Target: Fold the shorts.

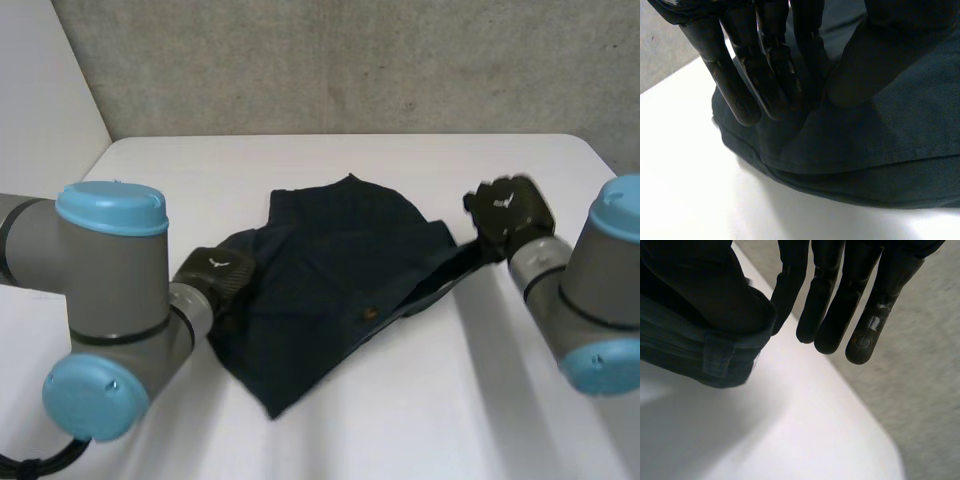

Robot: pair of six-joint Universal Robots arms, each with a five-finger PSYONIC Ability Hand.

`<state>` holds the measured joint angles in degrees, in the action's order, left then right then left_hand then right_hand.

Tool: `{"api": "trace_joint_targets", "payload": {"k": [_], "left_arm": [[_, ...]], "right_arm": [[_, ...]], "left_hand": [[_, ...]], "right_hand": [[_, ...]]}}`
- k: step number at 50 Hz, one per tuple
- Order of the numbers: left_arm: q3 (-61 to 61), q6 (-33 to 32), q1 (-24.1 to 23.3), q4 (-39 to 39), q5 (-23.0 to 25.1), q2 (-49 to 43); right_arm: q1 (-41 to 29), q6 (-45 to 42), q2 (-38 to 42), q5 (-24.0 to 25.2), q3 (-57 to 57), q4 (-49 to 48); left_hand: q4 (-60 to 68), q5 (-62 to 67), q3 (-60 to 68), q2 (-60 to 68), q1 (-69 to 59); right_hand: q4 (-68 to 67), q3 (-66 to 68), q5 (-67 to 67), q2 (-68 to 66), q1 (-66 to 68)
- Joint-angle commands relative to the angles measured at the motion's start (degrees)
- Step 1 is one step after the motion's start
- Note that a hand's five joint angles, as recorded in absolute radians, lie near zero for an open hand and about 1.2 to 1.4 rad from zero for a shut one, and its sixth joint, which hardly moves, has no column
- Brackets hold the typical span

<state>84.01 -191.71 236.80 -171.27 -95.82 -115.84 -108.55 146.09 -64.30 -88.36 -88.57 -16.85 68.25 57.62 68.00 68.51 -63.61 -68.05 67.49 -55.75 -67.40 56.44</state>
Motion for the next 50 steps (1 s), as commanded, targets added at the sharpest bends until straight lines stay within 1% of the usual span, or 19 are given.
{"api": "trace_joint_targets", "payload": {"k": [1, 7, 9, 10, 12, 13, 14, 16, 20, 24, 27, 30, 32, 35, 36, 39, 40, 44, 50], "left_arm": [[-0.95, 13.46, -8.89, -0.03, -0.16, 3.61], [-3.41, 17.41, -14.34, -0.55, -0.07, 2.64], [-4.81, 18.21, -16.10, -0.55, 0.02, 1.59], [-6.39, 18.73, -17.41, -0.47, 0.02, -0.07], [-7.80, 18.74, -18.30, -0.12, -0.51, -1.83], [-8.94, 18.74, -18.91, 0.32, -0.68, -2.97], [-9.04, 18.74, -19.01, 0.50, -0.77, -3.07], [-9.13, 18.56, -18.92, 1.03, -1.39, -2.90], [-7.81, 17.68, -18.31, 2.08, -3.58, -0.35], [-5.70, 15.14, -14.97, 2.43, -3.59, 4.12], [-4.03, 11.89, -12.16, 2.35, -3.41, 7.99], [-2.71, 8.64, -10.05, 1.91, -3.41, 11.16], [-2.45, 6.53, -7.86, 1.47, -3.41, 12.57], [-2.27, 4.33, -4.78, 1.29, -3.41, 12.84], [-2.18, 2.93, -2.51, 1.29, -3.32, 12.84], [-1.83, 0.99, 0.67, 1.12, -2.89, 12.14], [-1.83, -0.06, 2.33, 0.77, -1.93, 11.00], [-1.92, -1.30, 5.85, -0.38, 1.67, 5.30], [-2.97, -1.39, 9.38, -0.64, 5.46, -0.96]], "right_arm": [[1.85, -5.28, 8.04, 1.08, 12.18, -1.69], [1.85, -4.85, 14.81, 2.48, 23.17, -1.87], [1.85, -4.85, 16.31, 3.54, 24.93, -1.78], [1.85, -4.67, 17.45, 4.59, 26.25, -1.70], [1.59, -4.67, 17.90, 4.95, 26.61, -1.61], [1.42, -4.58, 17.72, 4.78, 26.61, -1.00], [1.33, -4.58, 17.37, 4.69, 26.44, -0.64], [1.33, -4.50, 16.41, 4.07, 25.56, 0.41], [1.41, -3.88, 8.53, 1.35, 21.35, 8.38], [1.41, -3.00, 2.01, 1.08, 18.36, 17.25], [1.68, -2.12, -0.29, 1.17, 16.69, 22.55], [1.77, 2.26, -3.98, 1.43, 13.09, 27.12], [1.59, 8.21, -8.70, 1.52, 9.32, 28.44], [1.24, 14.99, -12.33, 2.22, 4.48, 28.71], [1.06, 18.67, -13.73, 3.27, 0.81, 28.71], [0.45, 23.18, -15.06, 5.47, -4.22, 28.54], [0.10, 25.37, -16.19, 7.30, -7.28, 28.45], [-0.87, 28.37, -20.07, 10.75, -14.24, 28.28], [-3.77, 29.25, -19.99, 10.84, -20.84, 24.07]], "left_hand": [[11.75, 12.38, 12.00, 11.49, -16.39], [10.61, 11.24, 10.86, 10.35, -15.25], [-1.61, -0.98, -1.36, -1.87, -3.03], [-23.00, -22.37, -22.75, -23.26, 18.36], [-38.11, -37.49, -37.86, -38.37, 33.47], [-47.34, -46.72, -47.09, -47.60, 42.70], [-49.76, -49.14, -49.52, -50.02, 45.13], [-53.48, -52.85, -53.23, -53.74, 48.84], [-54.16, -53.54, -53.91, -54.42, 49.52], [-53.83, -53.20, -53.58, -54.09, 49.19], [-53.99, -53.37, -53.75, -54.25, 49.36], [-54.33, -53.70, -54.08, -54.59, 49.69], [-54.66, -54.04, -54.42, -54.93, 50.03], [-54.83, -54.21, -54.59, -55.10, 50.20], [-54.83, -54.21, -54.59, -55.10, 50.20], [-54.67, -54.04, -54.42, -54.93, 50.03], [-54.50, -53.88, -54.25, -54.76, 49.86], [-53.49, -52.87, -53.25, -53.75, 48.86], [-53.49, -52.86, -53.24, -53.75, 48.85]], "right_hand": [[-11.95, 12.51, -14.25, -12.60, 23.56], [-11.95, 12.51, -14.25, -12.60, 23.56], [-11.95, 12.51, -14.25, -12.60, 23.56], [-11.17, 11.74, -13.48, -11.83, 22.79], [10.91, -10.34, 8.61, 10.26, 0.70], [38.18, -37.61, 35.88, 37.53, -26.57], [49.61, -49.04, 47.31, 48.96, -38.00], [58.05, -57.49, 55.75, 57.40, -46.44], [58.05, -57.49, 55.75, 57.40, -46.44], [58.05, -57.49, 55.75, 57.40, -46.44], [57.13, -56.56, 54.83, 56.48, -45.52], [54.45, -53.88, 52.14, 53.79, -42.83], [53.93, -53.36, 51.63, 53.28, -42.32], [53.77, -53.20, 51.46, 53.11, -42.15], [52.93, -52.36, 50.63, 52.28, -41.32], [51.08, -50.51, 48.77, 50.42, -39.47], [49.74, -49.17, 47.44, 49.09, -38.13], [45.87, -45.30, 43.56, 45.21, -34.25], [45.69, -45.12, 43.38, 45.04, -34.08]]}}
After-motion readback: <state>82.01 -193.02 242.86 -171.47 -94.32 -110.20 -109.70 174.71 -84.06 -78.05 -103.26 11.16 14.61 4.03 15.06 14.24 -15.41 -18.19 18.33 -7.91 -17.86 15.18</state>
